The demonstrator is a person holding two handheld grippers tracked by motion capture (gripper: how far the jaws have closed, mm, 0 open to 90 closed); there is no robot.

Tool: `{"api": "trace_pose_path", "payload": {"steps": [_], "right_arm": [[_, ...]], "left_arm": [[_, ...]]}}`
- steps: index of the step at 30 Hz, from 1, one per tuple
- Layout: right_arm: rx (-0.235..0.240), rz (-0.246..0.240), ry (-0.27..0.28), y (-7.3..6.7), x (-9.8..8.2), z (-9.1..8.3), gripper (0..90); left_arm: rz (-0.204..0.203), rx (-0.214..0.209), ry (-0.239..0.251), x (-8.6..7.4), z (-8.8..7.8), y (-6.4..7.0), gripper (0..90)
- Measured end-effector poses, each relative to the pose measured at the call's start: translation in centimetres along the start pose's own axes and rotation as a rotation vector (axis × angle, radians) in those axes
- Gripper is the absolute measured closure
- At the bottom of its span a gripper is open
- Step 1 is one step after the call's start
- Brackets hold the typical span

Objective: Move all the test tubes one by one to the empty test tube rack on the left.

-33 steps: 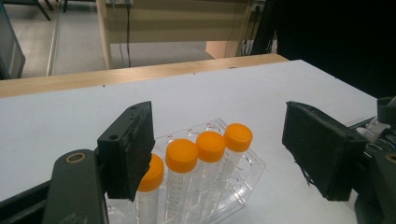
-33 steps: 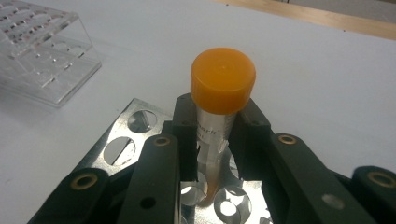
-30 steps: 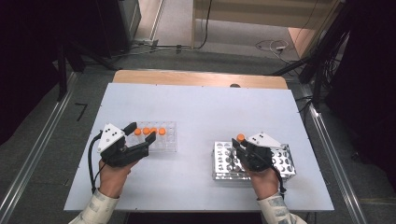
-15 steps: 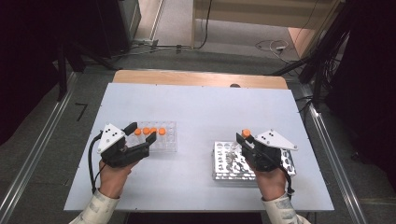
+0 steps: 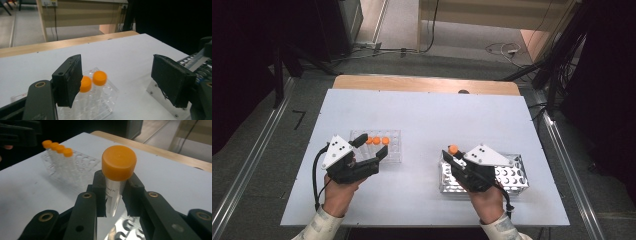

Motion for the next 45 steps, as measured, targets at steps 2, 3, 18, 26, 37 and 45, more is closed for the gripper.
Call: {"api": "trace_pose_path", "payload": {"steps": [2, 3, 18, 26, 37, 45], "right_arm": [[0.025, -0.014, -0.009, -1.0, 0.1, 0.5, 71.9], [0.038, -0.021, -0.015, -1.5, 0.0, 0.8, 72.0], [0.163, -0.097, -0.105, -5.9, -1.2, 4.9, 72.0], [0.195, -0.121, -0.101, -7.2, -0.8, 5.4, 72.0], [0.219, -0.118, -0.101, -7.2, -0.8, 5.3, 58.6], [0.198, -0.072, -0.079, -5.0, -0.9, 4.3, 27.5]], "left_arm": [[0.009, -0.025, -0.001, 0.1, 0.0, 0.7, 24.7], [0.018, -0.039, -0.003, 0.1, 0.0, 1.0, 24.8], [0.093, -0.229, -0.064, -0.7, 0.9, 5.2, 40.5], [0.123, -0.26, -0.086, -1.1, 1.2, 5.7, 56.7], [0.122, -0.249, -0.087, -1.0, 1.0, 5.3, 69.5], [0.053, -0.166, -0.036, 0.7, -0.5, 2.1, 69.5]]}}
Point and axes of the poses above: each handheld gripper's, and its own axes: z roughly forward along the jaws, x roughly out of its top, y roughly to its right, the point moved 1 cm from there along z, roughly forward along the jaws, and after that the axes turned 2 degrees about -z, right-handed, at the moved point
